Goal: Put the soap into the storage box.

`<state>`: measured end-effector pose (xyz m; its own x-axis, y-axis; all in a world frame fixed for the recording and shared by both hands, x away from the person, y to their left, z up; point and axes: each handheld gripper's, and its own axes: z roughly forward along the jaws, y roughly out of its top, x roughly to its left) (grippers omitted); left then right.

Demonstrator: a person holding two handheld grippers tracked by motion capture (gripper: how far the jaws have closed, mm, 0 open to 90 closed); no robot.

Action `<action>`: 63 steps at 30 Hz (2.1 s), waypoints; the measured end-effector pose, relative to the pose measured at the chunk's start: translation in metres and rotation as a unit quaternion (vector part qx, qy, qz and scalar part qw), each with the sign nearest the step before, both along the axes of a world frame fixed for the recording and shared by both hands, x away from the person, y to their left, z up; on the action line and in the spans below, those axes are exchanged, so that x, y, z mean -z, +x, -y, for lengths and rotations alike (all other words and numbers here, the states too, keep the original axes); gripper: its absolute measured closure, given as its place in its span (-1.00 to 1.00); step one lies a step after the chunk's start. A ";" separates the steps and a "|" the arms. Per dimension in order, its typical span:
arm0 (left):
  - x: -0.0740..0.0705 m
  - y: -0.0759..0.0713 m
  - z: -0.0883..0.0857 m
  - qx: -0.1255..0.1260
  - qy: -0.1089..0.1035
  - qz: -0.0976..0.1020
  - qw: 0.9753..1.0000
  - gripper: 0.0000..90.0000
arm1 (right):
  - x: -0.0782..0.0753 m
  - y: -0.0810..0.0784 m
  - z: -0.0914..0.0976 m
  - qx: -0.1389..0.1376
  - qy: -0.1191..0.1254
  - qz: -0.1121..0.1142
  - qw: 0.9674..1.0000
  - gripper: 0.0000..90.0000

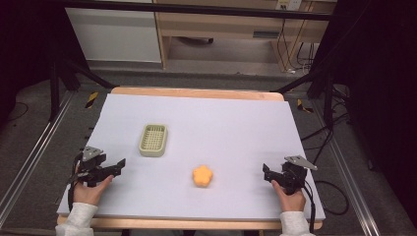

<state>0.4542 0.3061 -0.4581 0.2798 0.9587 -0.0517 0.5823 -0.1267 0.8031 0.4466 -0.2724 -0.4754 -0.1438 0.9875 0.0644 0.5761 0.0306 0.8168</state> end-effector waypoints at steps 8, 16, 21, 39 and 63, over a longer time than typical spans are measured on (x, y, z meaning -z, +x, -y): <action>-0.008 -0.004 0.015 0.024 -0.007 0.007 1.000 -0.42 | 0.000 -0.001 -0.001 0.000 -0.007 0.002 1.000 -0.87; -0.012 -0.008 0.030 0.052 -0.003 0.005 0.999 -0.36 | 0.000 0.000 -0.001 -0.001 -0.011 0.001 1.000 -0.87; -0.014 -0.010 0.040 0.066 0.001 0.009 0.998 -0.34 | 0.001 0.000 -0.001 0.000 -0.013 0.002 1.000 -0.88; -0.017 -0.014 0.074 0.113 0.006 0.011 0.994 -0.33 | 0.000 0.000 -0.005 -0.007 -0.012 0.006 1.000 -0.87; -0.031 -0.009 0.106 0.152 0.011 0.023 0.988 -0.35 | -0.002 0.000 -0.005 -0.005 -0.012 0.014 1.000 -0.87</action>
<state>0.4454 0.2000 -0.4268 0.5571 0.8303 -0.0129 0.4779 -0.3079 0.8226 0.4465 -0.2673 -0.4730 -0.1544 0.9873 0.0359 0.5526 0.0562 0.8315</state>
